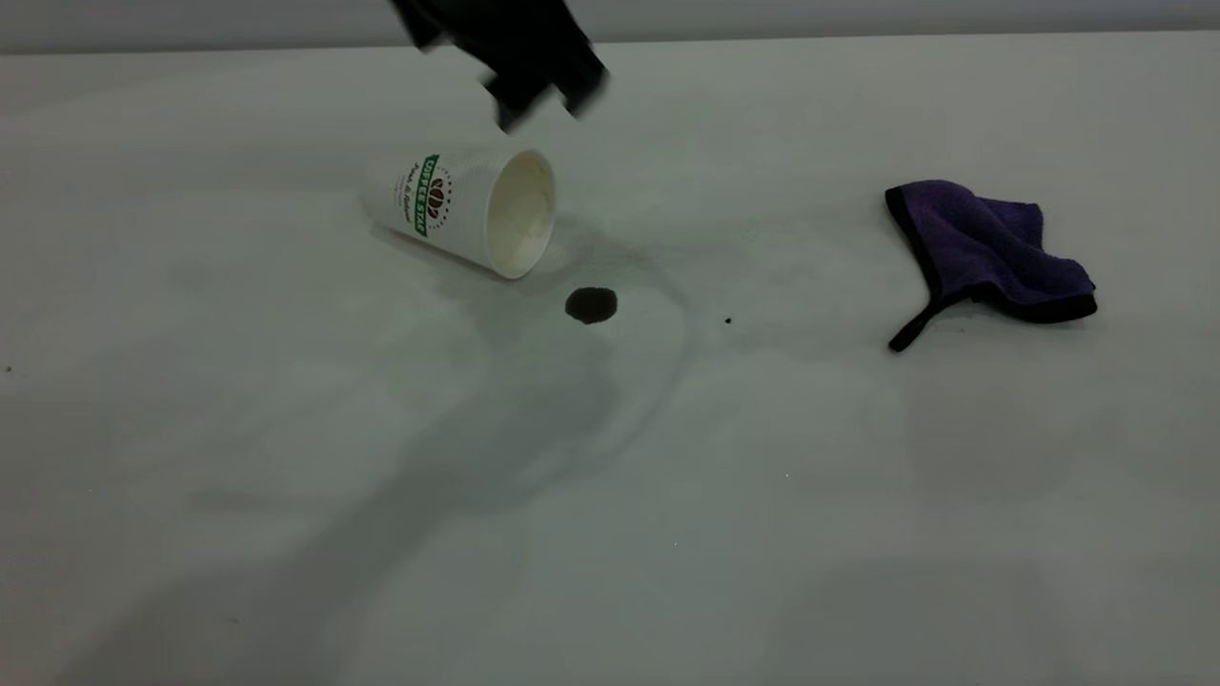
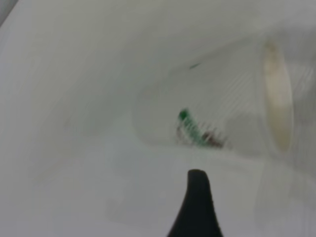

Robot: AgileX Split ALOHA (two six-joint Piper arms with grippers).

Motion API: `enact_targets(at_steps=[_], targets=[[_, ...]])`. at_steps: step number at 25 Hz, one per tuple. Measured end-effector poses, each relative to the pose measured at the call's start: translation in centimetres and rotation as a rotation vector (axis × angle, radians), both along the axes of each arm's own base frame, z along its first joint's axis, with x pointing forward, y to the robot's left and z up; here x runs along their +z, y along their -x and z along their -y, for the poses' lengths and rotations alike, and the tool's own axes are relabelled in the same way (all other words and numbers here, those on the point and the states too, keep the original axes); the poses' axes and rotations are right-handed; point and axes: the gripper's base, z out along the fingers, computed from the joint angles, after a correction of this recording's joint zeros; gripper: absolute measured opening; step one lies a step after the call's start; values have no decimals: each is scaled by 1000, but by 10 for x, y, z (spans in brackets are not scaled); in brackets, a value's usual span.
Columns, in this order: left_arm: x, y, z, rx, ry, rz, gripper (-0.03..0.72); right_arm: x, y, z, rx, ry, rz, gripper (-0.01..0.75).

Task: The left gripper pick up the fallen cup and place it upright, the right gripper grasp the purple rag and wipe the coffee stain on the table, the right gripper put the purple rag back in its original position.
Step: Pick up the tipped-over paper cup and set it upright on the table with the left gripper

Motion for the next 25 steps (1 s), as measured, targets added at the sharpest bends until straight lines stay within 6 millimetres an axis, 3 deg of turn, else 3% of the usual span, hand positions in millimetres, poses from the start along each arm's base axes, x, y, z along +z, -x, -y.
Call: enact_targets(at_steps=[10,19,22,25], targets=[[-62,-31,31,-14,-123,62,681,0,0,0,0,0,0,588],[-102,-36,20,6,-319,84,650,0,0,0,0,0,0,588],[-108,-40,15,-14,-359,101,561,0,0,0,0,0,0,588],[-109,-44,10,-11,-370,108,365,0,0,0,0,0,0,588]])
